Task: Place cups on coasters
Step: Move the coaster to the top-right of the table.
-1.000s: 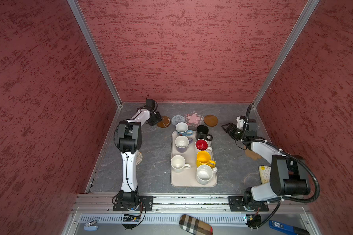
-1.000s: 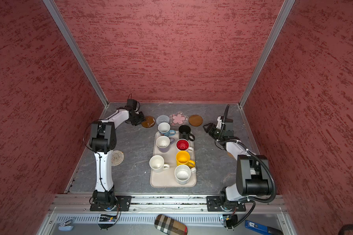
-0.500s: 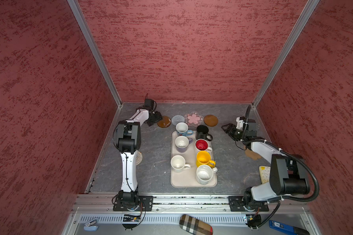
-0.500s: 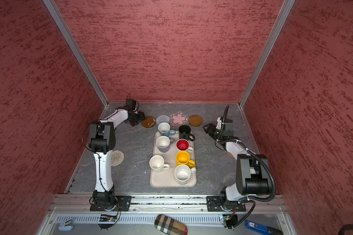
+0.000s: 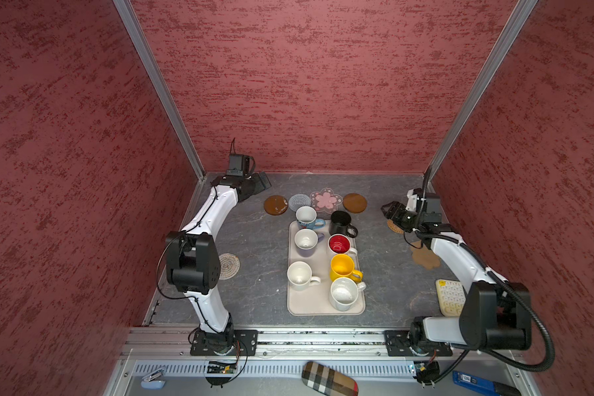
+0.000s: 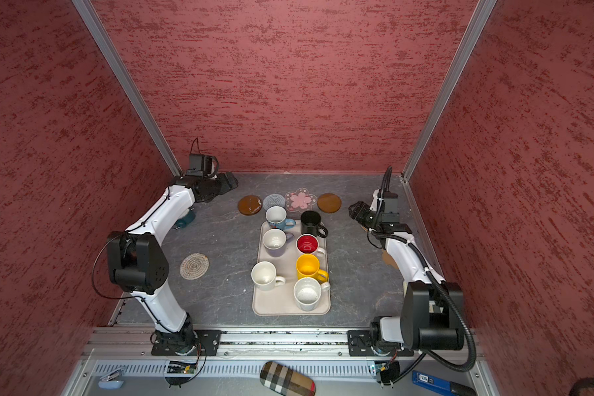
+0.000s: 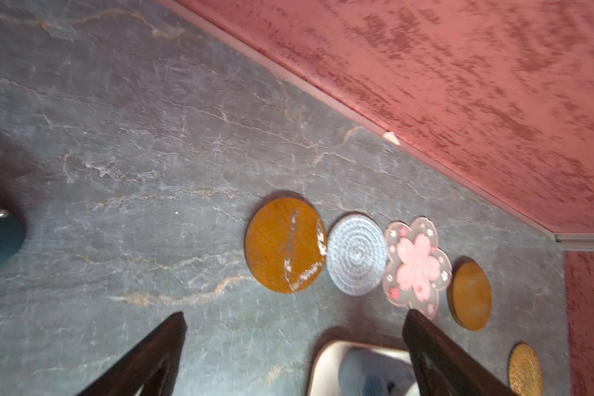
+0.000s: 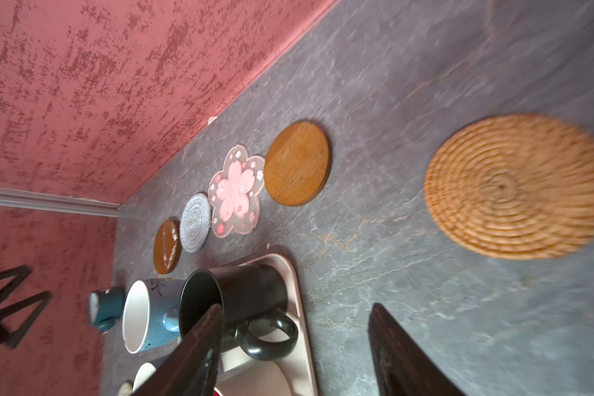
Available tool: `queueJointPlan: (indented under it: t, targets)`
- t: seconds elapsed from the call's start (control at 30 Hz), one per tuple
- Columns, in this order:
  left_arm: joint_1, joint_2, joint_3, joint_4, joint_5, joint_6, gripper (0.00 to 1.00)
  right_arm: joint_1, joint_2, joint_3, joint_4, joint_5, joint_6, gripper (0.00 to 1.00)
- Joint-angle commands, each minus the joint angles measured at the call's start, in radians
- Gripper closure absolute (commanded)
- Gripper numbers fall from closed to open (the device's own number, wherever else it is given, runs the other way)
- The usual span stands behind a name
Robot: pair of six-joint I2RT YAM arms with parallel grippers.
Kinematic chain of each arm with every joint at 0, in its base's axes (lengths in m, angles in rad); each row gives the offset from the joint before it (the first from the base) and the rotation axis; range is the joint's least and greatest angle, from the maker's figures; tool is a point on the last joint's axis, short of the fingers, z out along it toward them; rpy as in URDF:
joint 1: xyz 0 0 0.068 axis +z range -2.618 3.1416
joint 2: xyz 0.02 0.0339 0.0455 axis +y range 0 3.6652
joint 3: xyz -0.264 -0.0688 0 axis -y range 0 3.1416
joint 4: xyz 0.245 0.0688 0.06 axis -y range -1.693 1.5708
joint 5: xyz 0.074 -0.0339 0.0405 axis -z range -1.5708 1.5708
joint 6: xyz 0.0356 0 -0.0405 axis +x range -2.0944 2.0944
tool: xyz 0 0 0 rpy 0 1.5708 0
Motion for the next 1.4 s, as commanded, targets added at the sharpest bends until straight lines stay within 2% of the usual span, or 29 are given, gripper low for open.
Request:
queueJointPlan:
  t: [0.0,0.17,0.27,0.47,0.63,0.87,1.03,1.2,1.37]
  targets:
    - [-0.041,-0.063,-0.023,-0.039,-0.018,0.028,0.01,0.007,-0.067,0.052,-0.171,0.164,-0.089,0.30]
    - [-0.070,-0.146,0.005,-0.174,0.004,0.066,0.00,0.005,-0.123,0.086,-0.262,0.266,-0.136,0.29]
    - [-0.093,-0.230,-0.043,-0.192,0.011,0.107,0.01,0.005,-0.128,0.101,-0.285,0.269,-0.138,0.27]
    - [-0.105,-0.391,-0.163,-0.175,0.100,0.172,0.01,0.003,-0.088,0.091,-0.258,0.279,-0.139,0.25]
    - [-0.123,-0.391,-0.178,-0.225,0.131,0.208,0.01,-0.004,0.014,0.100,-0.205,0.283,-0.135,0.27]
    - [-0.168,-0.389,-0.258,-0.185,0.123,0.207,0.00,-0.025,0.185,0.156,-0.142,0.299,-0.139,0.34]
    - [-0.183,-0.379,-0.334,-0.145,0.108,0.207,0.00,-0.049,0.303,0.204,-0.117,0.316,-0.146,0.35]
    - [-0.185,-0.376,-0.322,-0.177,0.086,0.232,0.01,-0.066,0.417,0.249,-0.108,0.314,-0.153,0.37]
    - [-0.188,-0.366,-0.328,-0.183,0.087,0.214,0.01,-0.085,0.467,0.250,-0.077,0.344,-0.143,0.40]
